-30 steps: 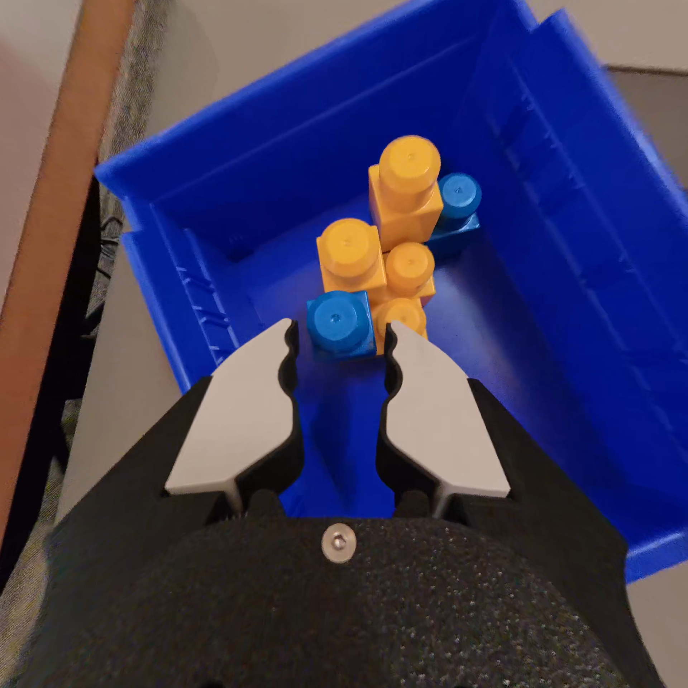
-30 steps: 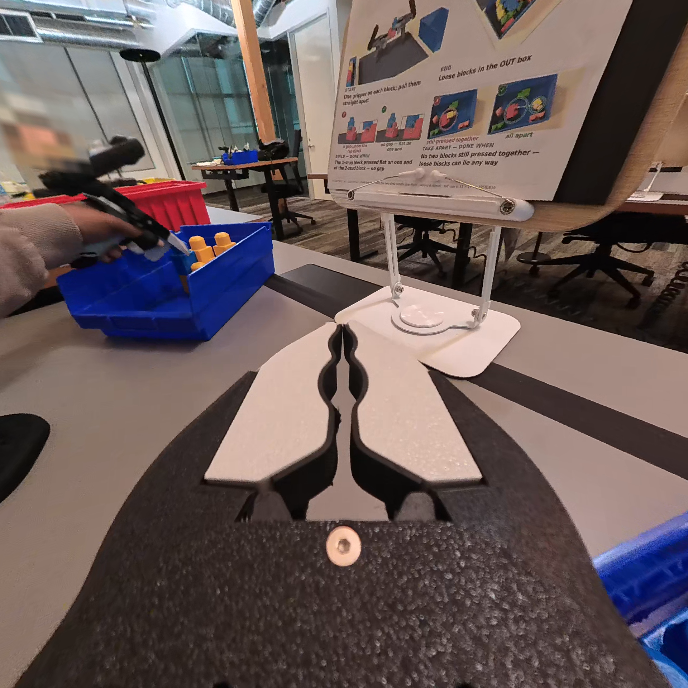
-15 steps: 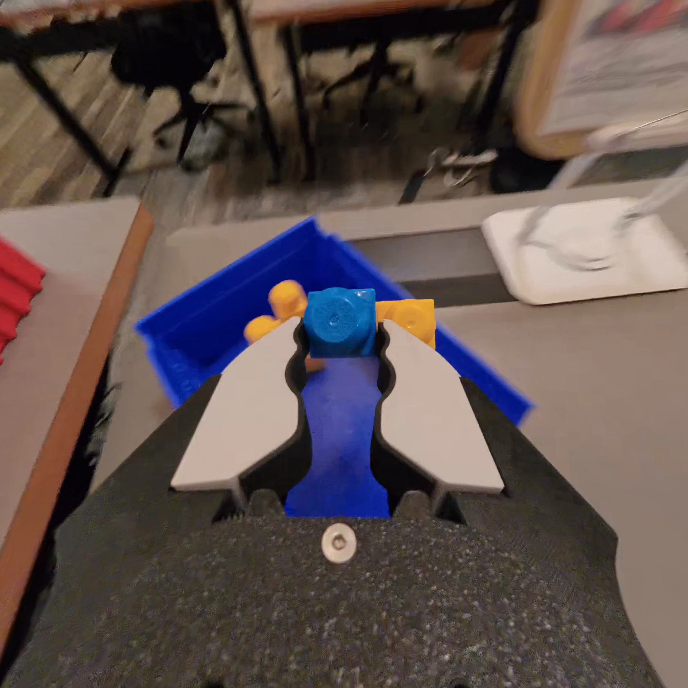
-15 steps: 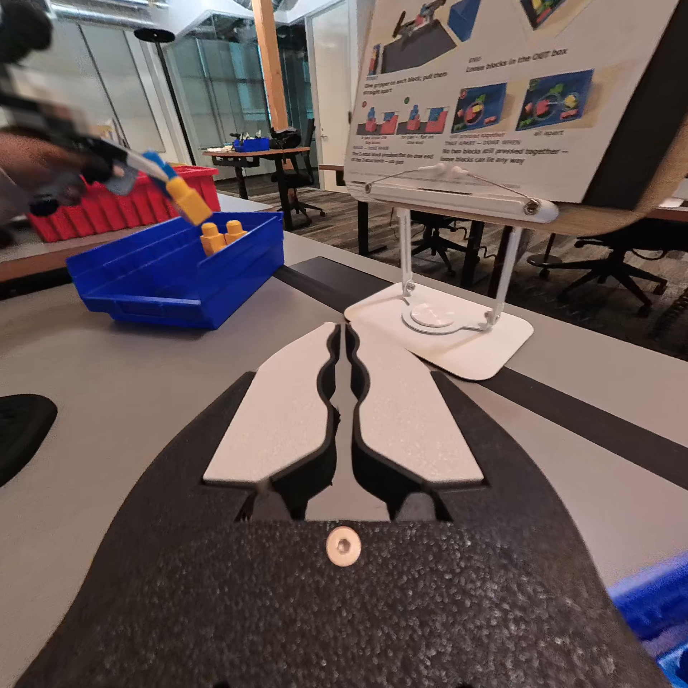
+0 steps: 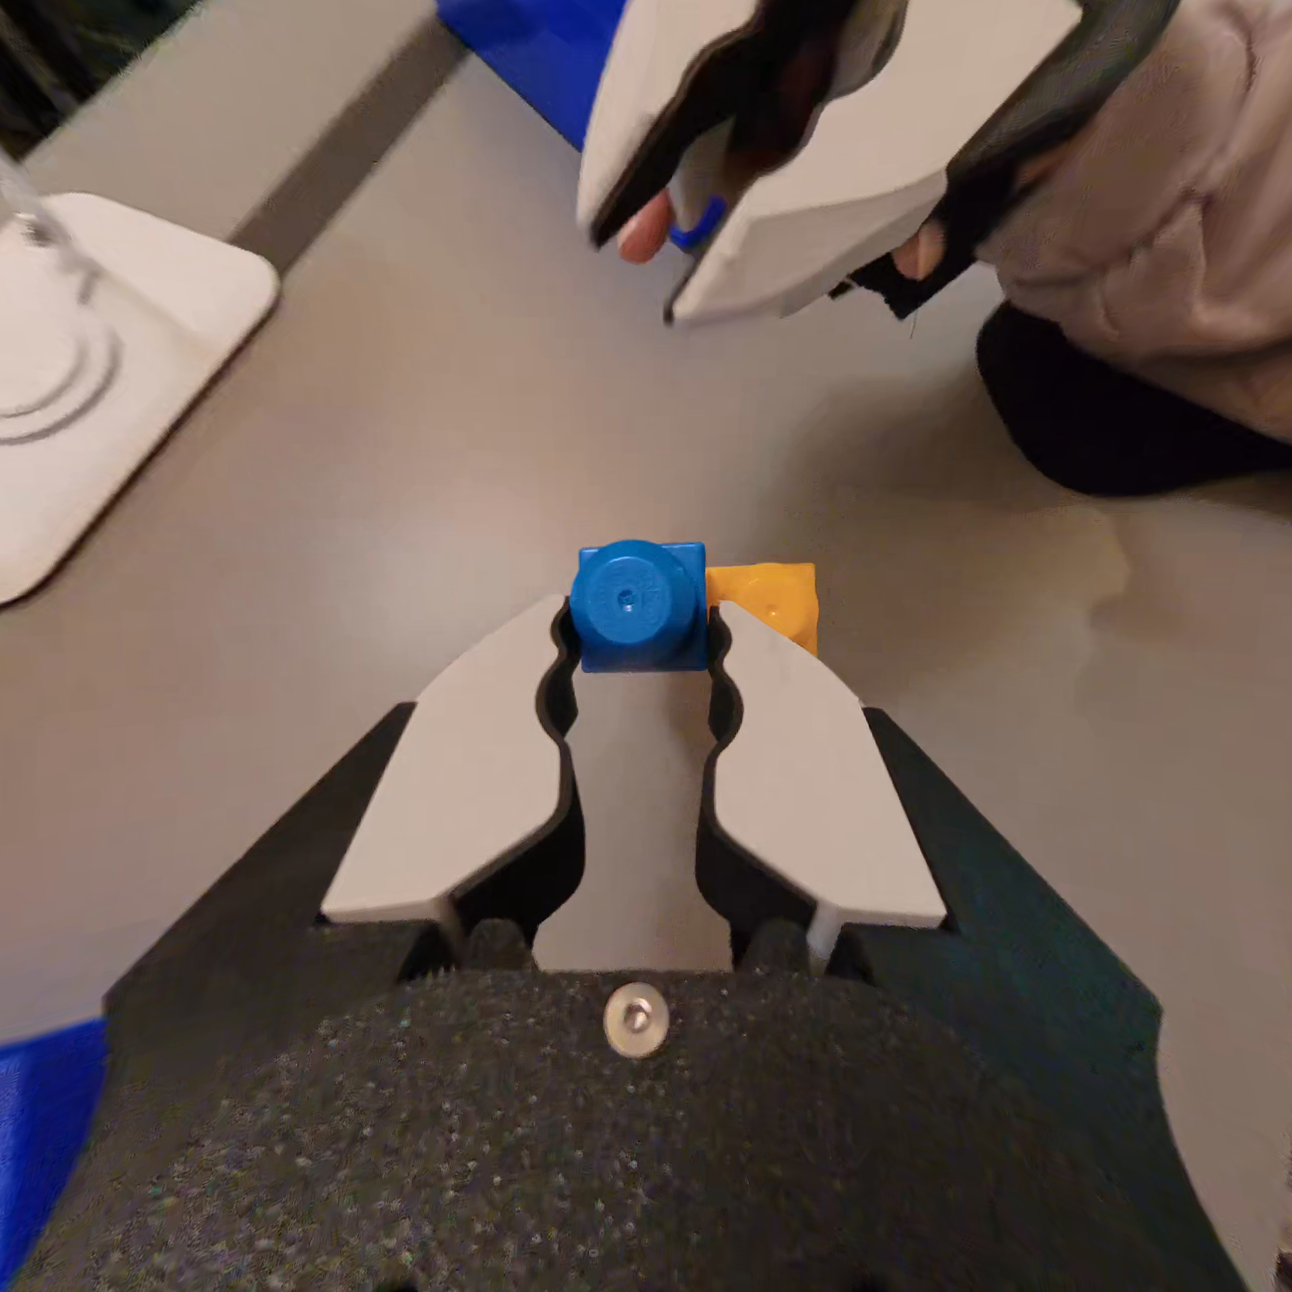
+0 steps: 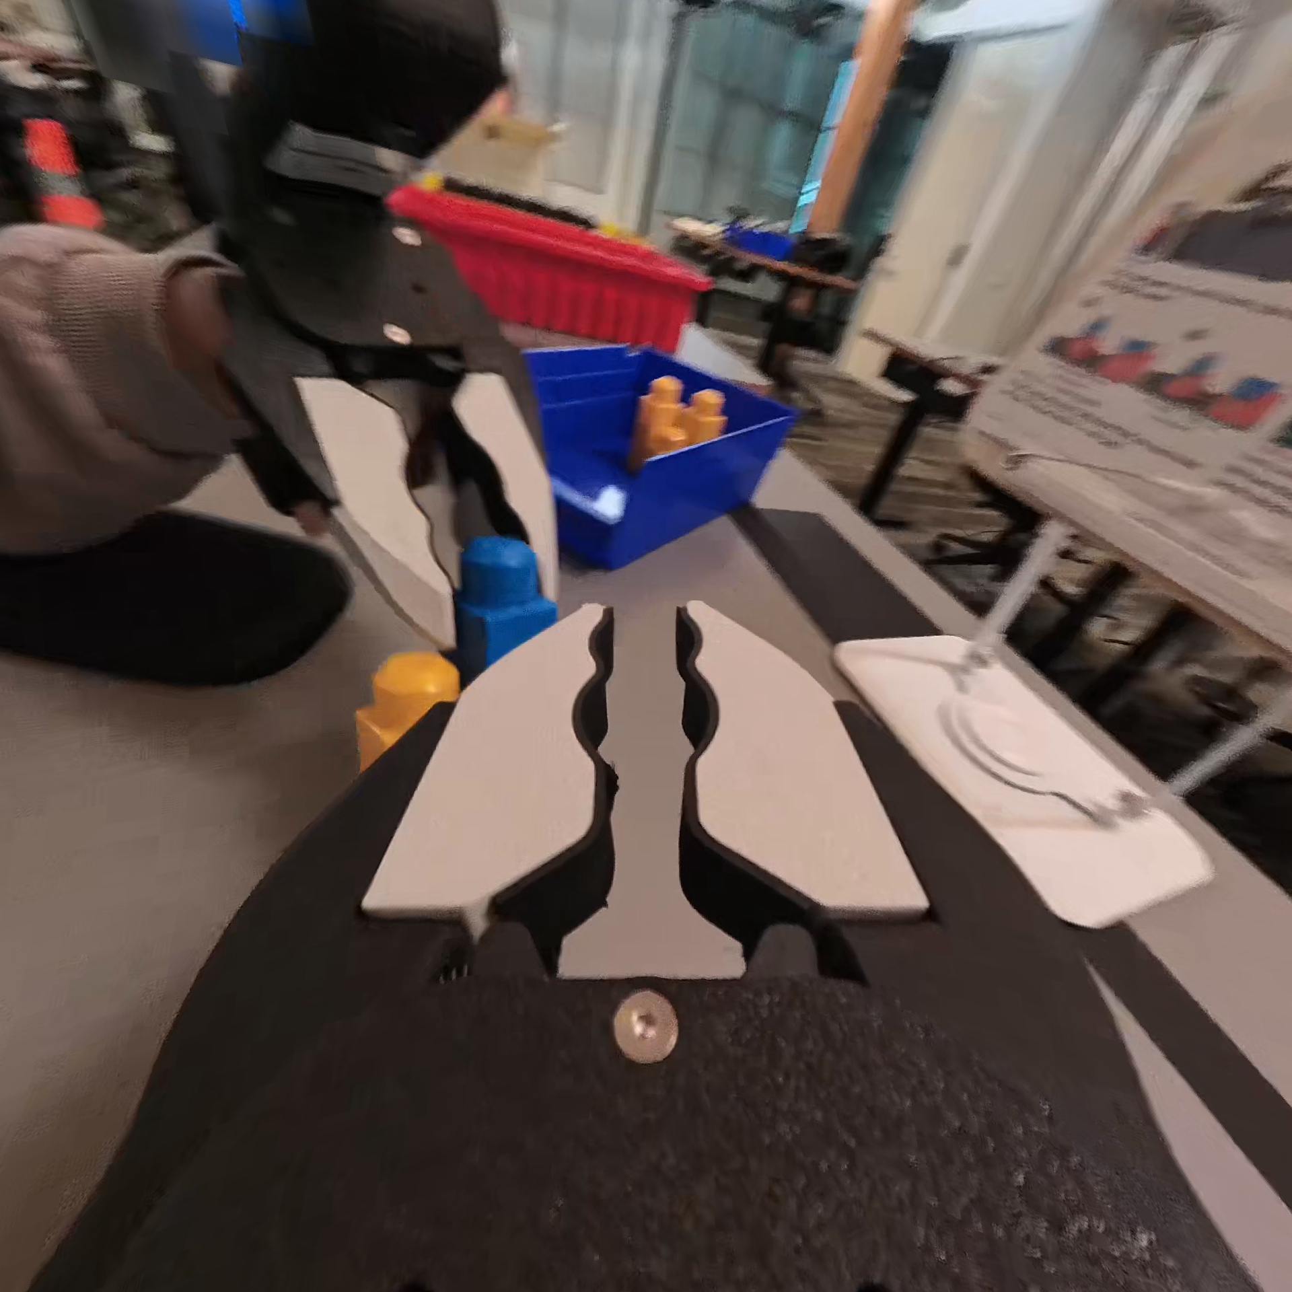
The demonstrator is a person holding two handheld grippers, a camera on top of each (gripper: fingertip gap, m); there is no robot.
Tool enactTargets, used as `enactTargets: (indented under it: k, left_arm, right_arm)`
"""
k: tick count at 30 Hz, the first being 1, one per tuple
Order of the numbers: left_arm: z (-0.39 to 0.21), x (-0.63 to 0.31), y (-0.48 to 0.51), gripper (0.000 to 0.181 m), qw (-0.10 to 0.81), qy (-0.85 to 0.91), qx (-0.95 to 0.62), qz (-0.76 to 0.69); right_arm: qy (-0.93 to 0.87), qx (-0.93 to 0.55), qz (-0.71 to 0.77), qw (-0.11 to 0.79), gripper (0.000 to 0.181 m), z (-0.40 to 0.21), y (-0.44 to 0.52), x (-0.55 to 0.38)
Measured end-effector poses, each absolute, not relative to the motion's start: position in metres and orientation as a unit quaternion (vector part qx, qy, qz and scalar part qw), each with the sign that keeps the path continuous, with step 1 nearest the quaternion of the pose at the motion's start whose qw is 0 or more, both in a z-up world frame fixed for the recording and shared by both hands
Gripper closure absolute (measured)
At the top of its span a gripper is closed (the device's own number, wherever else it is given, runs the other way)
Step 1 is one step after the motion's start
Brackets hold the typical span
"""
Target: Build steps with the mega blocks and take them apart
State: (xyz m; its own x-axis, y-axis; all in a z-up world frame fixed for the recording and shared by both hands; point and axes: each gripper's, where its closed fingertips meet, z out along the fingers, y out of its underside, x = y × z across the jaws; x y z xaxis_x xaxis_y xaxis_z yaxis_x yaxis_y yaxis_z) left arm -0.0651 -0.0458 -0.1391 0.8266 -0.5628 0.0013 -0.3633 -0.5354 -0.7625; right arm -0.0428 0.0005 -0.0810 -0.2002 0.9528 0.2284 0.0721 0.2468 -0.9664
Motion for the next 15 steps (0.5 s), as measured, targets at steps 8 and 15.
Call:
enactTargets:
  k: [8, 15]
  left_arm:
    - [-0.171, -0.013, -0.054, 0.142, 0.383, 0.367, -0.83, -0.171]
    - [-0.132, -0.029, -0.053, 0.131, 0.493, 0.309, -0.77, -0.262]
  right_arm:
    - [-0.741, -0.39, 0.459, 0.296, 0.142, -0.131, -0.036, -0.018]
    - [-0.78, -0.388, 0.428, 0.238, 0.128, -0.153, -0.056, -0.016]
